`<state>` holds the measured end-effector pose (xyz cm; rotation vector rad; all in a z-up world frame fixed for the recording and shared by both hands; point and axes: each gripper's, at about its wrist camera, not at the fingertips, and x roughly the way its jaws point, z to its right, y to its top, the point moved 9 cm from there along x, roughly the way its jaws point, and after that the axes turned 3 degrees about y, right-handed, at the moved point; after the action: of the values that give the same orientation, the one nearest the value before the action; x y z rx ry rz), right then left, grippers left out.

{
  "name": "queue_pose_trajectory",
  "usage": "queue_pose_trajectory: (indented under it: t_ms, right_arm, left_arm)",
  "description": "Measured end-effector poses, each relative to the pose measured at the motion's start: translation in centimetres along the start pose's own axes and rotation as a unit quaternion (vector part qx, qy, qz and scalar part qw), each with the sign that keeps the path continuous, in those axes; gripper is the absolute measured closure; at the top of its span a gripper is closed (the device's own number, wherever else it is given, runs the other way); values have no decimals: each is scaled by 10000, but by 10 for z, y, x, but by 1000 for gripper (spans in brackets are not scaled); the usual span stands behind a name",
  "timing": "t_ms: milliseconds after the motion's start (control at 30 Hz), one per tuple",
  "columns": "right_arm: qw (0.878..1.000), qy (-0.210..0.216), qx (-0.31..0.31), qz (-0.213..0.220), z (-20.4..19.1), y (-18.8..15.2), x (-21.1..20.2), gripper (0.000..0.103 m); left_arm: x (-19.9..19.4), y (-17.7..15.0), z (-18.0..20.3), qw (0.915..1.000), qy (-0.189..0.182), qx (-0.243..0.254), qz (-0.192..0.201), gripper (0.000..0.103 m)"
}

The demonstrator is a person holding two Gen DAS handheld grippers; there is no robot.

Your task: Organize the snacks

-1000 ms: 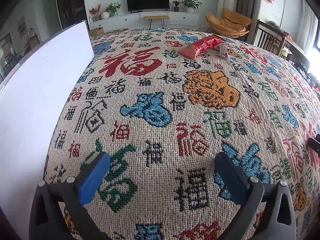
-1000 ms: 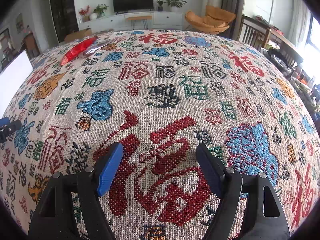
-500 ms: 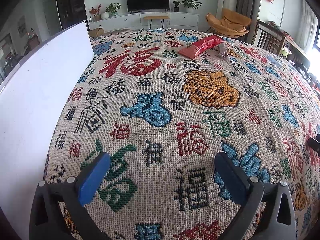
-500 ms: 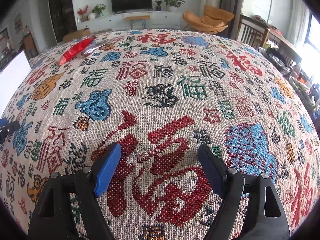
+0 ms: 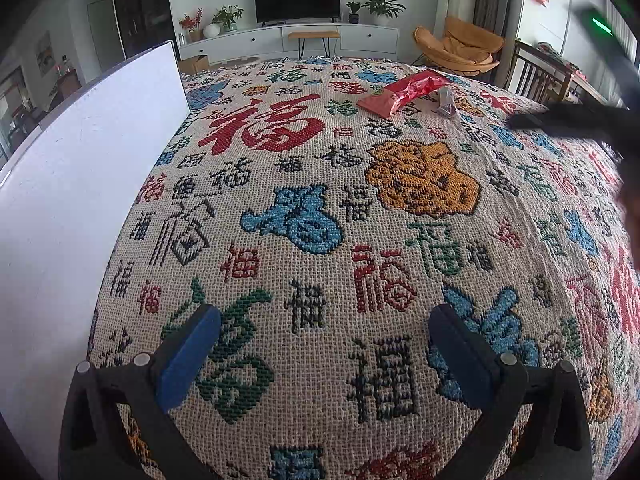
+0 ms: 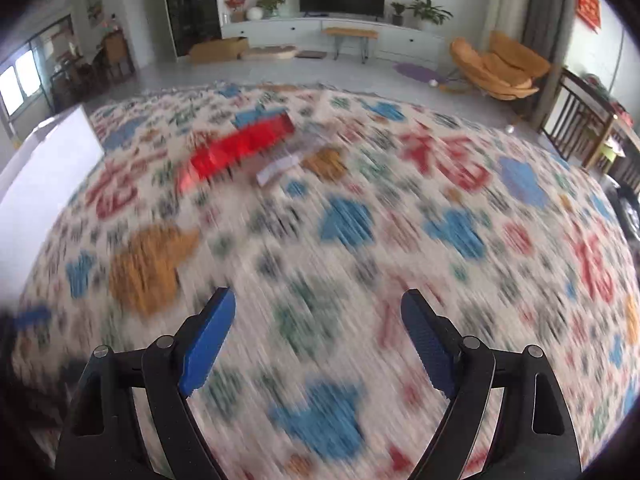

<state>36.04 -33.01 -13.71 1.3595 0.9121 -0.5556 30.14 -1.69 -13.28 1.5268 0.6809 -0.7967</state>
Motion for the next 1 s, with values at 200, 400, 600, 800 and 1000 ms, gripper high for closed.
queue_pose_trajectory:
  t_ms: [200, 400, 600, 800, 1000]
  right_arm:
    - [9985, -367, 350, -217, -22, 66, 82, 19]
    - [9959, -232, 818, -299, -13, 58, 92, 85]
    - [9968, -202, 308, -710, 4, 5, 48, 85]
    - [9956, -212, -296, -867, 21, -88, -19, 85]
    - [9981, -597, 92, 89, 52, -128, -49, 32]
  left_arm:
    - [0, 0, 0, 10000, 10, 0, 2, 0]
    - [0, 0, 1, 10000, 14, -7, 0, 0]
    - [0, 0, 0, 10000, 14, -9, 1, 0]
    - [0, 0, 0, 10000, 15, -12, 3, 0]
    - [0, 0, 0, 10000, 13, -11, 5, 0]
